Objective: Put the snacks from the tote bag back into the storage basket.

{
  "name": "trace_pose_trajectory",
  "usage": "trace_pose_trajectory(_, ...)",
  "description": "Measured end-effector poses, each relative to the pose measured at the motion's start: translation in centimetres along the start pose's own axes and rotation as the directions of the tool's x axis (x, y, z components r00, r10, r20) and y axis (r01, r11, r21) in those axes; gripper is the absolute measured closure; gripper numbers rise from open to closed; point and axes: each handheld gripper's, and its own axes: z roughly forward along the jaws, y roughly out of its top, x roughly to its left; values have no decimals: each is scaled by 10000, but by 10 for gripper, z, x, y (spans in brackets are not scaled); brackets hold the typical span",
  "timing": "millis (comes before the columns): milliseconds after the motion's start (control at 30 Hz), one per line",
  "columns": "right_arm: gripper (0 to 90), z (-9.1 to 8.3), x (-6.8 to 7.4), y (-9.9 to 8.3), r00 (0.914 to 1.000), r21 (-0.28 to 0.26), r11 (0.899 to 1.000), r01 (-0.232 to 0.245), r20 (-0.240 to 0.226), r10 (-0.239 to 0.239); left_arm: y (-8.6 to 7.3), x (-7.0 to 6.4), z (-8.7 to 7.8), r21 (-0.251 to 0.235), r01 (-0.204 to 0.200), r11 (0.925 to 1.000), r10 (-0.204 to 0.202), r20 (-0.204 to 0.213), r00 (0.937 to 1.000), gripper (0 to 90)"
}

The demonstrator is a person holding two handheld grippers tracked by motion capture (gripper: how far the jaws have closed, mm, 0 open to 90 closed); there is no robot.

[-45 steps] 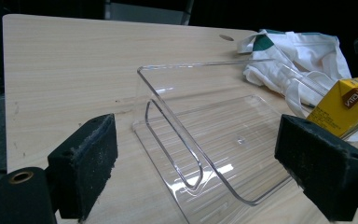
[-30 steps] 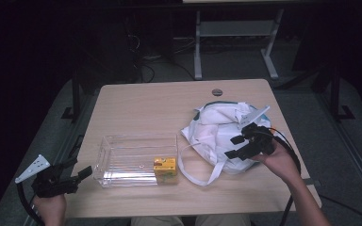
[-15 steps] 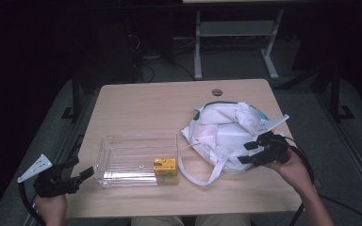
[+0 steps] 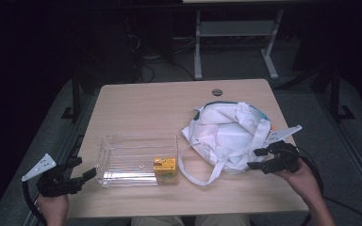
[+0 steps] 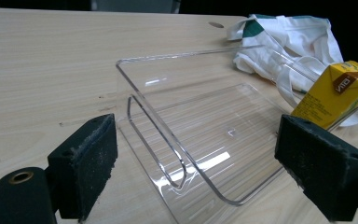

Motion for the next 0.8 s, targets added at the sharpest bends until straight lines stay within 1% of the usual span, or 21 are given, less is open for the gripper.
trace_pose_trajectory(33, 371, 0, 0, -2, 10000, -10, 10000, 47, 11, -47, 0, -1, 1, 8, -9, 10000, 9, 6, 10000, 127)
trace_pose_trajectory(67, 366, -1, 0, -4, 10000, -41, 10000, 8, 13, -7, 0, -1, 1, 50, -76, 10000, 75, 13, 10000, 127)
trace_pose_trajectory(100, 355, -1, 0, -9, 9999, -111, 9998, -145, 25, 145, 0, -2, 2, 73, -66, 10000, 66, 22, 10000, 127)
trace_pose_trajectory(200, 353, -2, 1, -13, 9998, -161, 9997, -200, 86, 201, 0, -3, 3, 126, -89, 9999, 88, 23, 10000, 127)
trace_pose_trajectory(300, 345, -2, 2, -20, 9995, -273, 9991, -311, -24, 311, 0, -2, 3, 121, -77, 9999, 77, 17, 10000, 127)
trace_pose_trajectory(333, 330, -1, 2, -22, 9993, -271, 9990, -363, -5, 363, 0, -2, 2, 106, -66, 9999, 65, 32, 10000, 127)
trace_pose_trajectory(367, 319, -1, 2, -24, 9995, -309, 9990, -314, 22, 315, -1, -2, 3, 93, -43, 9999, 43, 58, 10000, 127)
trace_pose_trajectory(433, 315, -1, 3, -27, 9989, -272, 9986, -447, 118, 450, 0, -2, 3, 110, -63, 9999, 62, 98, 9999, 127)
trace_pose_trajectory(500, 300, -2, 3, -32, 9985, -431, 9977, -530, 114, 535, -1, -2, 4, 117, -22, 9999, 20, 188, 9998, 127)
trace_pose_trajectory(567, 271, -1, 6, -36, 9982, -472, 9975, -518, 280, 531, 0, -2, 4, 166, -99, 9998, 97, 148, 9998, 127)
trace_pose_trajectory(600, 262, 0, 7, -40, 9979, -585, 9968, -537, 345, 557, 1, -2, 4, 162, -134, 9998, 132, 127, 9998, 127)
trace_pose_trajectory(633, 262, 1, 8, -42, 9977, -614, 9963, -608, 272, 626, 1, -2, 3, 155, -145, 9998, 143, 134, 9998, 127)
trace_pose_trajectory(733, 262, 3, 12, -46, 9977, -545, 9968, -578, 314, 596, 2, -1, 2, 165, -213, 9996, 211, 116, 9997, 127)
trace_pose_trajectory(800, 260, 4, 14, -45, 9981, -663, 9971, -367, 471, 399, 2, -1, 2, 148, -211, 9997, 209, 110, 9997, 127)
